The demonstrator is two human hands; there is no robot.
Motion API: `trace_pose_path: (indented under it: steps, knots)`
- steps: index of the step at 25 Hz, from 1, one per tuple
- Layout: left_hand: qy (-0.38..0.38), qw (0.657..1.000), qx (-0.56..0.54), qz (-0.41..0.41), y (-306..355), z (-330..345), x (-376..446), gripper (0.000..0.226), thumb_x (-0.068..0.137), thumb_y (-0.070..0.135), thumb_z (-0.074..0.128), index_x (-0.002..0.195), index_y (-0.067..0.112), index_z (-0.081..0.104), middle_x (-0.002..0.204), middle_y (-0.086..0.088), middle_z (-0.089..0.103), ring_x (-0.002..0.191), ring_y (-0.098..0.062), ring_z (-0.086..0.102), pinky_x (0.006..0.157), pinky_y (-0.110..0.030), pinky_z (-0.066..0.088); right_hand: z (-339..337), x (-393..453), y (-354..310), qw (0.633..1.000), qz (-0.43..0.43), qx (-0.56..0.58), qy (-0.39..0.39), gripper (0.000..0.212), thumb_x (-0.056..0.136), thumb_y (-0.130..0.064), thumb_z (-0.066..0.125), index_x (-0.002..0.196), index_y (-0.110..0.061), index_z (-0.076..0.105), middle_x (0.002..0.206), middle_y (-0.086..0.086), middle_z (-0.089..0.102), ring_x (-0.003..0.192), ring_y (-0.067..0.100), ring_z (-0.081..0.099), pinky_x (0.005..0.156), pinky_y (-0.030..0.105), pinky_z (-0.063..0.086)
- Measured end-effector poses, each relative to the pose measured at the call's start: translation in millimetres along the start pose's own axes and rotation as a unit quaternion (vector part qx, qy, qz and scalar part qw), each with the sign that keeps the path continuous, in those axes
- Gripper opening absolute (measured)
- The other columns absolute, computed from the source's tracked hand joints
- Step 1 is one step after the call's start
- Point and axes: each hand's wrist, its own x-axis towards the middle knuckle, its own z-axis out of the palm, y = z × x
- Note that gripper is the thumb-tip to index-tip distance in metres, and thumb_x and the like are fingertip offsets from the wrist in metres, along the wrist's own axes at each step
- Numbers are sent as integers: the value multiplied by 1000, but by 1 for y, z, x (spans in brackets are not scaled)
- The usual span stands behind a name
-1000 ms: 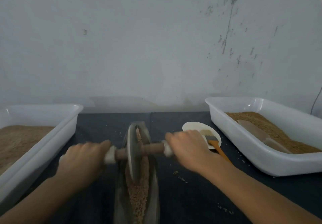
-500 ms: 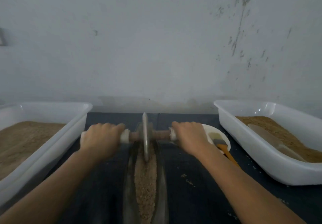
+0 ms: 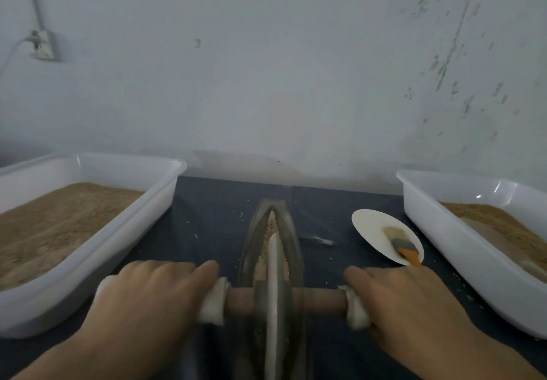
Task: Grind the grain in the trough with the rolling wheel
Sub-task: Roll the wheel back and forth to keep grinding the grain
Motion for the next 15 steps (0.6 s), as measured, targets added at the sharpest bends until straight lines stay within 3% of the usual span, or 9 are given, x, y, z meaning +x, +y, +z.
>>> trace_pose_path:
  steps: [1,3,5,7,9,11,13,15]
  knots:
    - [-27,999,33,-11,1,5,16,54,58,48,68,82,45,20,60,18,29,48,-4,35,41,-17,19,13,12,4,999,18,-3,-27,52,57,-43,77,79,-36,31,68,-11,52,52,10,42,42,21,24]
    - [-37,995,76,-47,-6,24,60,36,75,43,63,92,41,32,79,16,52,65,-7,47,52,-22,31,38,49,15,995,94,0,-29,29,80,-40,64,91,-34,38,89,-7,62,73,15,58,56,31,40]
    - [-29,994,71,-83,-16,36,106,23,84,34,57,101,30,42,95,6,63,81,-19,61,64,-32,42,51,87,27,989,145,-21,12,23,85,-36,60,99,-27,44,94,-3,64,80,23,62,58,32,35]
    - [-30,992,70,-97,-25,39,134,19,85,29,57,99,26,45,97,3,65,85,-25,62,66,-35,41,55,109,33,986,162,-22,33,21,88,-35,58,100,-23,46,94,-1,65,81,27,62,58,32,34]
    - [-33,994,52,-87,-22,36,128,24,83,30,62,96,27,42,96,2,64,81,-23,60,64,-34,36,53,100,30,988,156,-9,4,20,88,-35,58,100,-24,45,91,-1,64,79,25,61,59,32,39]
    - [-26,998,33,-57,-14,32,88,39,77,36,68,89,32,32,89,7,62,70,-15,51,61,-31,31,46,57,20,994,105,-12,-8,26,80,-38,65,89,-29,43,74,-7,58,62,14,55,52,29,41]
    - [38,999,16,-4,0,23,33,52,61,38,76,83,37,28,71,13,54,56,-8,43,53,-26,24,25,11,6,998,29,-27,54,49,50,-32,82,73,-31,39,53,-9,47,41,9,39,39,19,21]
    - [79,996,-23,26,4,11,-6,58,45,36,76,79,38,29,58,16,42,45,-6,40,46,-23,16,4,-13,2,992,-4,-39,123,53,26,-18,80,63,-26,44,47,-7,43,32,15,38,48,14,2]
